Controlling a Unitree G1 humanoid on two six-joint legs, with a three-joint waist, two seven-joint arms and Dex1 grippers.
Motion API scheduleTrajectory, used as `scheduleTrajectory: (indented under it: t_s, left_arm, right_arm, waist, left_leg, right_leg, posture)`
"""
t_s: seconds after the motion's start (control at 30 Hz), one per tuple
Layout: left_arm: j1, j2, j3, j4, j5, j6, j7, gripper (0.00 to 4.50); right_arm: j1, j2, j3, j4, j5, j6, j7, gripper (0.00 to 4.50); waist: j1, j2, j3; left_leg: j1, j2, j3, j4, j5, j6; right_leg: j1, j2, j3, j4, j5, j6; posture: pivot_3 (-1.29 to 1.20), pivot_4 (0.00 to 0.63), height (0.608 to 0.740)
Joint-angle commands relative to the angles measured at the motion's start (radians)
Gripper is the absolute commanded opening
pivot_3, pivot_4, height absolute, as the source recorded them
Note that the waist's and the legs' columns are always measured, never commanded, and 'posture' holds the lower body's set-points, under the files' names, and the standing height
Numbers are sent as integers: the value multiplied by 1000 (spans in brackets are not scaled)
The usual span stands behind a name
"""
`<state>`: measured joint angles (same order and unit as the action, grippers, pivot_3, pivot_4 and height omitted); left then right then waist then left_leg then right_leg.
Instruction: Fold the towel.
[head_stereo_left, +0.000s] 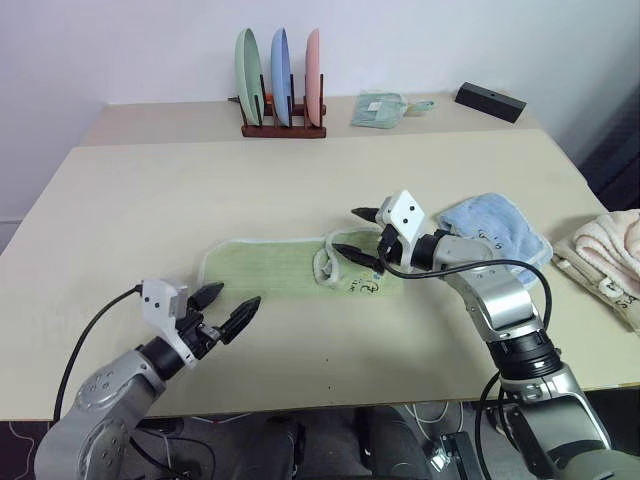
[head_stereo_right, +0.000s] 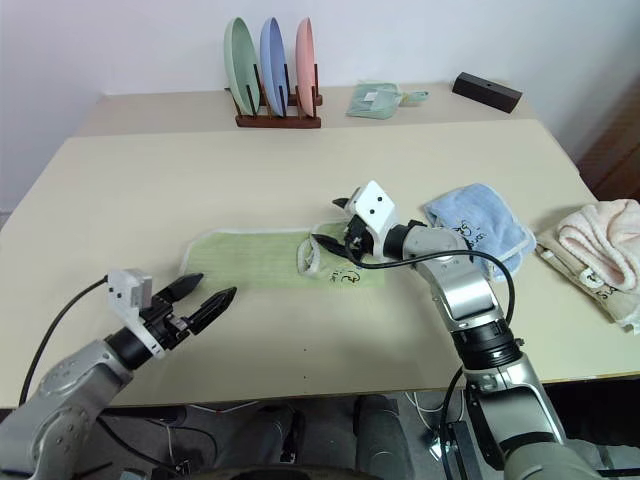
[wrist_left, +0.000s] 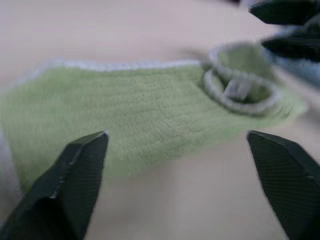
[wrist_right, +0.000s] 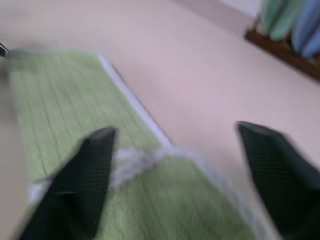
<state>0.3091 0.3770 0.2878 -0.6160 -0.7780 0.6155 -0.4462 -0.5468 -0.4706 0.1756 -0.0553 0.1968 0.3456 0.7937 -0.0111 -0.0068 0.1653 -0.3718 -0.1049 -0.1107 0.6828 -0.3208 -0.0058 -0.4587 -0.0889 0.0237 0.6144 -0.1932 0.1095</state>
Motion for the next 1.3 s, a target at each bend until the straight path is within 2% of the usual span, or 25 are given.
scheduleTrajectory:
  t_s: [0.03, 0.13, 0.27, 0.37, 0.53, 0.63, 0.87, 1.07, 1.17, 1.3]
  left_arm:
    - [31, -66, 61, -44, -129, 68, 168, 4500]
    - [46, -145, 95, -23, -266, 142, 362, 4500]
    - [-31, -260, 133, 53, -478, 142, 668, 4500]
    - [-79, -270, 136, 70, -555, 122, 761, 4500]
    - [-251, -263, 148, 198, -622, 66, 894, 4500]
    - [-304, -233, 134, 246, -605, 63, 896, 3645]
    - [-356, -202, 118, 284, -598, 60, 869, 43]
    - [-369, -143, 224, 255, -558, -57, 765, 12]
    - [-363, -42, 279, 265, -518, -82, 671, 12]
    - [-357, 79, 269, 254, -468, -55, 539, 12]
  right_arm:
    - [-39, -26, 7, -56, -24, -68, 38, 4481]
    - [-51, -27, 21, -62, -38, -98, 57, 4481]
    - [-46, -17, 51, -56, -63, -123, 73, 4481]
    - [-48, -14, 64, -53, -79, -137, 74, 4481]
    - [-40, -3, 80, -90, -87, -130, 73, 4481]
    - [-27, -7, 78, -114, -83, -114, 75, 4500]
    - [31, -48, 63, -208, -30, -24, 122, 4500]
    - [57, -67, 55, -235, -24, 5, 115, 4500]
    - [69, -79, 55, -230, -29, 2, 116, 4500]
    - [70, -82, 60, -210, -36, -12, 114, 4500]
  waist:
    - [2, 0, 0]
    - [1, 0, 0]
    - [7, 0, -1]
    - [16, 0, -1]
    - [25, -1, -1]
    - [24, -1, -1]
    - [24, -1, -1]
    - [20, -1, -1]
    - [21, -1, -1]
    - [25, -1, -1]
  left_leg:
    - [0, 0, 0, 0, 0, 0]
    - [0, 0, 0, 0, 0, 0]
    - [1, 0, 0, 0, 0, 0]
    - [3, 0, -1, 0, 1, -1]
    - [3, 0, -1, 1, 2, -3]
    - [3, -1, -1, 1, 2, -3]
    - [2, 0, -1, 0, 2, -3]
    - [2, 0, -1, 0, 2, -3]
    - [2, 0, -1, 0, 2, -3]
    - [1, 0, -1, 0, 2, -3]
  right_leg:
    - [0, 0, 0, 0, 0, 0]
    - [1, 0, 0, 0, 0, 0]
    - [2, 0, 0, 0, 0, 0]
    - [3, 0, 0, 1, 0, 0]
    - [4, 1, -1, 1, 0, -1]
    - [4, 1, 0, 1, 0, -1]
    - [3, 1, 0, 0, 0, -1]
    - [2, 1, 0, 1, 0, -1]
    - [2, 1, 0, 1, 0, -1]
    - [1, 1, 0, 0, 0, -1]
  posture:
    - [0, 150, 721]
    - [0, 150, 721]
    - [0, 150, 721]
    - [0, 150, 721]
    - [0, 150, 721]
    - [0, 150, 721]
    - [0, 150, 721]
    - [0, 150, 721]
    - [0, 150, 721]
    - [0, 150, 721]
